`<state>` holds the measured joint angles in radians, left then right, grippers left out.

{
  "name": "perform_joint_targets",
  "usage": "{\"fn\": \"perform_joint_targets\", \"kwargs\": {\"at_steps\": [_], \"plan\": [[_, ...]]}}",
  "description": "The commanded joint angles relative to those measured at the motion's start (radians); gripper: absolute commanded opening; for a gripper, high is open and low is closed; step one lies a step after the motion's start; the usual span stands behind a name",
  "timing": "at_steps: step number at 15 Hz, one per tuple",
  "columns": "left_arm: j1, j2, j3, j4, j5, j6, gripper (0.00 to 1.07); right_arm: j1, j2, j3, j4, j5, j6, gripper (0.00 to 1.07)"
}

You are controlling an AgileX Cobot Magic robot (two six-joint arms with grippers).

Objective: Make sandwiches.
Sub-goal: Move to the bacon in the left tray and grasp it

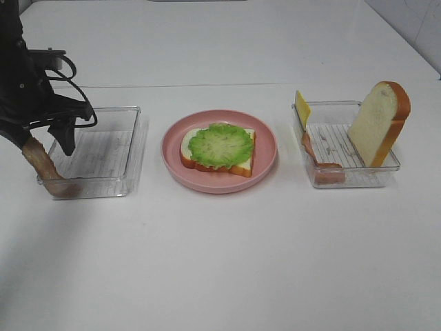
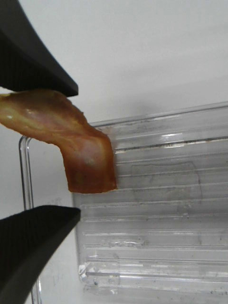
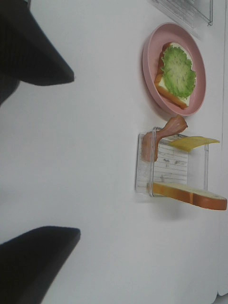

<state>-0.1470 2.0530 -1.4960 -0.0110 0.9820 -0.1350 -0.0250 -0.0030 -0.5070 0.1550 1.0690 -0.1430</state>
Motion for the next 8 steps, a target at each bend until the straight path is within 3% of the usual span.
{"fn": "perform_joint_targets", "kwargs": {"at_steps": [1, 5, 8], "plan": [[0.0, 0.007, -0.003, 0.001, 0.03, -0.006, 0.58, -0.006, -0.014, 0.002, 0.004, -0.008, 0.006, 0.78], [0.0, 0.015, -0.003, 0.004, 0.051, -0.006, 0.54, -0.006, -0.014, 0.002, 0.004, -0.008, 0.006, 0.78], [0.0, 0.015, -0.002, 0.004, 0.053, -0.006, 0.33, -0.006, -0.014, 0.002, 0.004, -0.008, 0.006, 0.78]]}}
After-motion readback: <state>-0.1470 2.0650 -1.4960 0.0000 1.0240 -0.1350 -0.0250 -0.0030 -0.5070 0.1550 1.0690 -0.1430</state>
